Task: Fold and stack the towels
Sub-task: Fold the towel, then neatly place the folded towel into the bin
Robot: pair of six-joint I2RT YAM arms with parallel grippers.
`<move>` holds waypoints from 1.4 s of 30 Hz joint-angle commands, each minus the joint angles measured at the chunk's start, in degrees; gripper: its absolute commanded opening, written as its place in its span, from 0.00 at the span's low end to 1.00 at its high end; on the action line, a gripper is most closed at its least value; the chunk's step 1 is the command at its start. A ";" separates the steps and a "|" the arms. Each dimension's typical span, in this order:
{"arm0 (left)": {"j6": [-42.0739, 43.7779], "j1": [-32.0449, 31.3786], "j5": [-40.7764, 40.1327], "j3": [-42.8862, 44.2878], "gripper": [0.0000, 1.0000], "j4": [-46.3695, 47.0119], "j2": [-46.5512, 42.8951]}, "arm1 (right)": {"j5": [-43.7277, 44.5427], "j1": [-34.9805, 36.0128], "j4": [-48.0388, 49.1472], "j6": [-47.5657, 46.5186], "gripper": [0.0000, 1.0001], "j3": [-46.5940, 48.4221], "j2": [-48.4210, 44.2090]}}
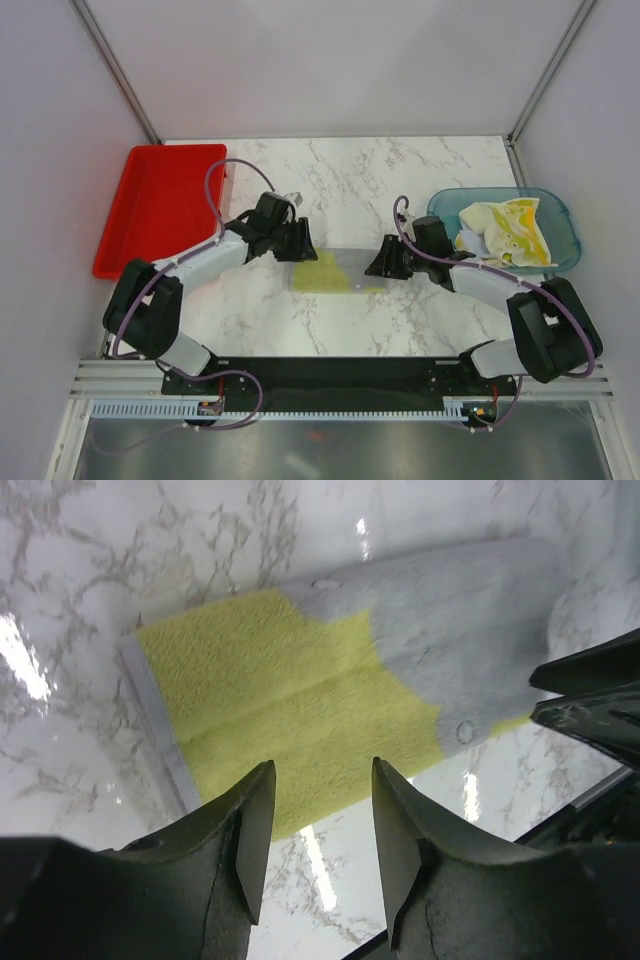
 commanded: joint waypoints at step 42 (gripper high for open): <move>5.79 7.08 7.90 -1.20 0.70 5.82 12.16 | 4.07 0.22 -11.26 -5.95 0.98 9.44 -22.44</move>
